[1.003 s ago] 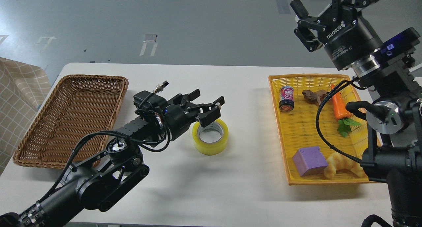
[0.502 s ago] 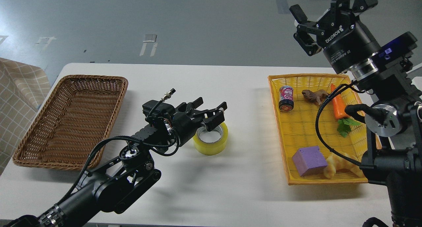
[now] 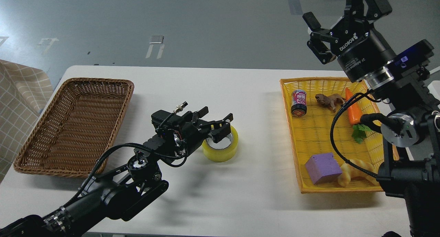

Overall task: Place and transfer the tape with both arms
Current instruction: 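Hook the left gripper into the tape roll and grasp it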

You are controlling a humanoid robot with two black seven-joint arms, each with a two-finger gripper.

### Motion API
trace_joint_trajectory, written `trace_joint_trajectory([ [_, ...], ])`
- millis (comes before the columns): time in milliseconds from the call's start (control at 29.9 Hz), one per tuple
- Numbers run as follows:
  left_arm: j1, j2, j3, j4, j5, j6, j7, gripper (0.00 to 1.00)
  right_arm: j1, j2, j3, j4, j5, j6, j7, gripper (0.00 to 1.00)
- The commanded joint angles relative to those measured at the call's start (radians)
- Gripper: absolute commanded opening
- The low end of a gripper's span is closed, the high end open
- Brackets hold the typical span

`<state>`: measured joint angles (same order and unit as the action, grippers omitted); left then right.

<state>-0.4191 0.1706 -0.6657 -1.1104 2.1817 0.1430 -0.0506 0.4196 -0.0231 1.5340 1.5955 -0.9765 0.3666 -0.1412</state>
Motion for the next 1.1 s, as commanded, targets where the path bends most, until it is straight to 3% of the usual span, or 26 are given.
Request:
trace_joint_trajectory([
  [0, -0.012, 0.02, 0.046, 0.014, 0.0, 0.027, -0.005, 0.98, 0.001, -0.003, 0.0, -0.003, -0.001, 0.0, 0.0, 1.0],
  [568, -0.04, 0.099, 0.173, 0.018, 0.0, 0.044, -0.012, 0.98, -0.019, -0.008, 0.001, -0.002, 0.001, -0.001, 0.0, 1.0],
  [936, -0.04, 0.093, 0.183, 0.037, 0.0, 0.044, -0.029, 0.97, -0.036, -0.008, 0.006, -0.002, 0.001, -0.001, 0.002, 1.0],
  [1070, -0.047, 0.093, 0.181, 0.075, 0.0, 0.041, -0.029, 0.8, -0.042, -0.008, 0.006, 0.0, 0.001, -0.003, 0.002, 1.0],
])
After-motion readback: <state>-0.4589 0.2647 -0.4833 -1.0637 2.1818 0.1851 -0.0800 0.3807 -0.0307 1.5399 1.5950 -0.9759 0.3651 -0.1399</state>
